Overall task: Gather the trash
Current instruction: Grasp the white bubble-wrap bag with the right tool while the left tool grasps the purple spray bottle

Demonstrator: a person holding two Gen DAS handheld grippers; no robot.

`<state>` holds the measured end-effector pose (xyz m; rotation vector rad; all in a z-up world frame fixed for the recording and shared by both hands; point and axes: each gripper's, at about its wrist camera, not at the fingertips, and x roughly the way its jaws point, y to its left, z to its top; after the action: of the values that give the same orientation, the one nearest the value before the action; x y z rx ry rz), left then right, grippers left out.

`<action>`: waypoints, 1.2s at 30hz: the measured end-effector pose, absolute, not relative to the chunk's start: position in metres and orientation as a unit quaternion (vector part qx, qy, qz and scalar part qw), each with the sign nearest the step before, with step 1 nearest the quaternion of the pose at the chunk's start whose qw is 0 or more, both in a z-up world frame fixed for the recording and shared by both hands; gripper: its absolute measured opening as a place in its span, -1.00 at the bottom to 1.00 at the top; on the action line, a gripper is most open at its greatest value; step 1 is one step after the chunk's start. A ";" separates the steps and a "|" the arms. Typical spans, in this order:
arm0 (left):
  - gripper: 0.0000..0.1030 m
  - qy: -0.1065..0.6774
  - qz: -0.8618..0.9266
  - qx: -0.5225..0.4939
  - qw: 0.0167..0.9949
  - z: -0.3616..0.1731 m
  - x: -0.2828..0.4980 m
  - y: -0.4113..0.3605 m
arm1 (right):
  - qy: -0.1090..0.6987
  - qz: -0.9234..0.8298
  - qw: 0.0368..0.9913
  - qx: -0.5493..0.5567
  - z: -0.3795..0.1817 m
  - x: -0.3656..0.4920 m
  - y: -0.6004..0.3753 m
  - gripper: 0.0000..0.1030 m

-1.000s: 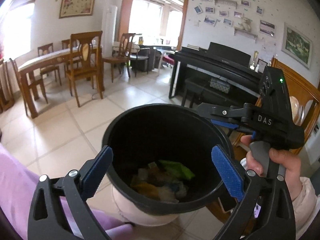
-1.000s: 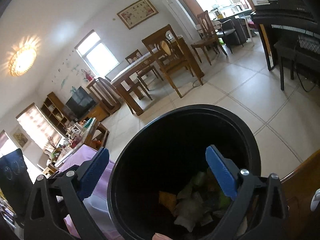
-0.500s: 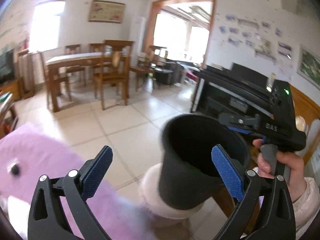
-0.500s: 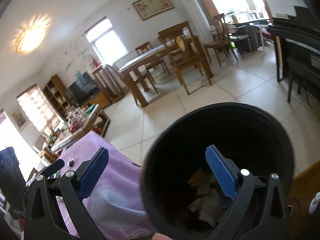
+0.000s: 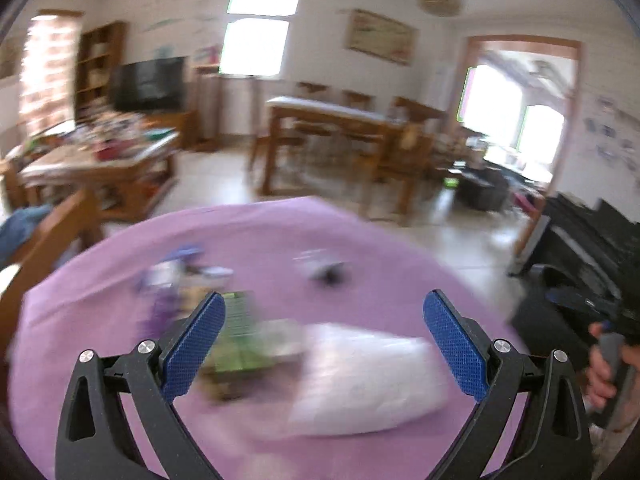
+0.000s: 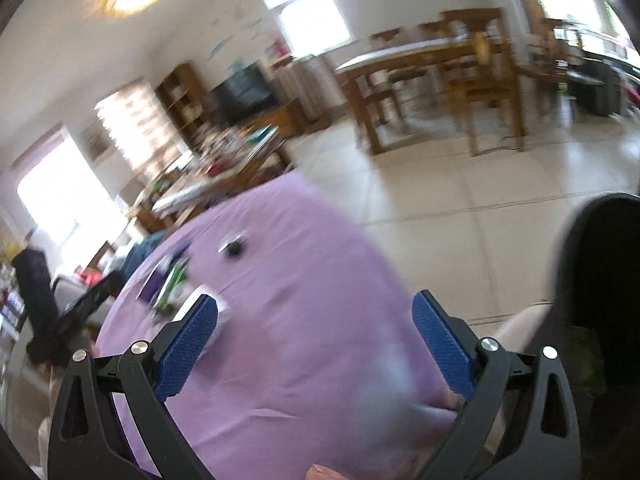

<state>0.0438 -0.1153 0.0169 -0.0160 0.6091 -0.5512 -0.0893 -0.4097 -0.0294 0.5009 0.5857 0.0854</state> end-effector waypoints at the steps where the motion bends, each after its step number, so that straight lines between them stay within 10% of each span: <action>1: 0.89 0.304 -0.253 -0.009 0.919 0.014 0.052 -0.101 | 0.293 0.053 0.925 0.237 -0.031 -0.084 -0.398 0.88; 14: 0.28 0.414 -0.194 -0.001 0.889 -0.023 0.143 -0.042 | 0.402 0.135 0.891 0.161 -0.051 0.005 -0.280 0.89; 19: -0.33 0.432 -0.196 -0.014 0.880 -0.033 0.150 -0.047 | 0.416 0.131 0.891 0.130 -0.053 0.016 -0.263 0.89; 30: -0.36 0.427 -0.212 -0.023 0.879 -0.037 0.141 -0.054 | 0.382 0.110 0.917 0.041 -0.037 0.002 -0.247 -0.26; 36: -0.37 0.380 -0.234 -0.052 0.893 -0.015 0.114 -0.043 | 0.338 0.112 0.933 0.058 -0.020 -0.022 -0.262 -0.32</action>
<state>0.1143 -0.0425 -0.0149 -0.1081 0.7874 -0.4860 -0.0219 -0.2618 -0.0198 0.1184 0.6910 0.2298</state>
